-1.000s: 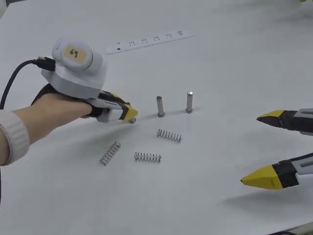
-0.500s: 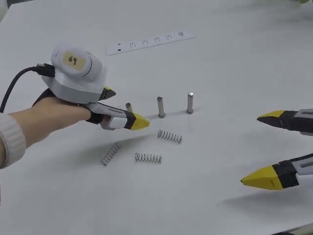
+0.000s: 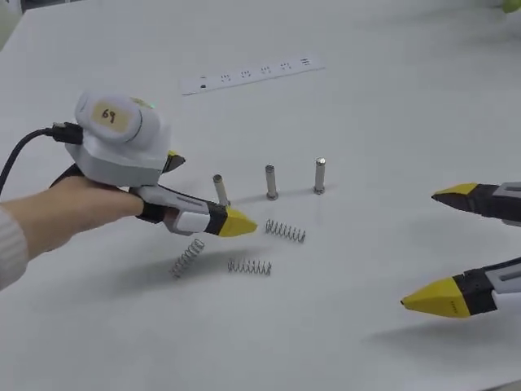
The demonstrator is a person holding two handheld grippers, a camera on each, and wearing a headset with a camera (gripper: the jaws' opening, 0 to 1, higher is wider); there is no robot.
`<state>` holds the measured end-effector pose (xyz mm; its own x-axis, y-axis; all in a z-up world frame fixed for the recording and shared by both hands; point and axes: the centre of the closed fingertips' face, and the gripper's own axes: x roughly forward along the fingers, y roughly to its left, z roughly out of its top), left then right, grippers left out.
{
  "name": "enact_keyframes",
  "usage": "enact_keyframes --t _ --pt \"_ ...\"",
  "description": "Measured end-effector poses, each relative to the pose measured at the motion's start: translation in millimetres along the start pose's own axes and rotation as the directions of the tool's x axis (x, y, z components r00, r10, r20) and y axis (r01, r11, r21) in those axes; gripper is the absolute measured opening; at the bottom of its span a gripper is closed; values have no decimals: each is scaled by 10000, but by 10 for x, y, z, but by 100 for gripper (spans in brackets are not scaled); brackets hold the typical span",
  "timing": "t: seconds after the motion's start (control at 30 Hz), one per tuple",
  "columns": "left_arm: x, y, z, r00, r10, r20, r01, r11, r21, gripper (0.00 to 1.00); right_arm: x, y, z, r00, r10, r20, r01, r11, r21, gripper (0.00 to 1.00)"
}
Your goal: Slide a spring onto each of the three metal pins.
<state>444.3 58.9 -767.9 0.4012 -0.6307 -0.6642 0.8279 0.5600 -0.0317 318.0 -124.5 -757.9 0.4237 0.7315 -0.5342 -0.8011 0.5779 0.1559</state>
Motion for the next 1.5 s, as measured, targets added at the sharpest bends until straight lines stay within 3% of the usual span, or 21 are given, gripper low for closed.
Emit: enact_keyframes --t 0.83,1.5 --pt "-515 -57 -368 9969 722 309 -691 9932 -932 94 4 -134 72 9996 -256 -67 254 9993 -279 100" --pt "-818 -193 -460 9893 1140 910 -1046 9893 -1018 87 -27 -253 177 9994 -296 -159 285 9975 -643 100"
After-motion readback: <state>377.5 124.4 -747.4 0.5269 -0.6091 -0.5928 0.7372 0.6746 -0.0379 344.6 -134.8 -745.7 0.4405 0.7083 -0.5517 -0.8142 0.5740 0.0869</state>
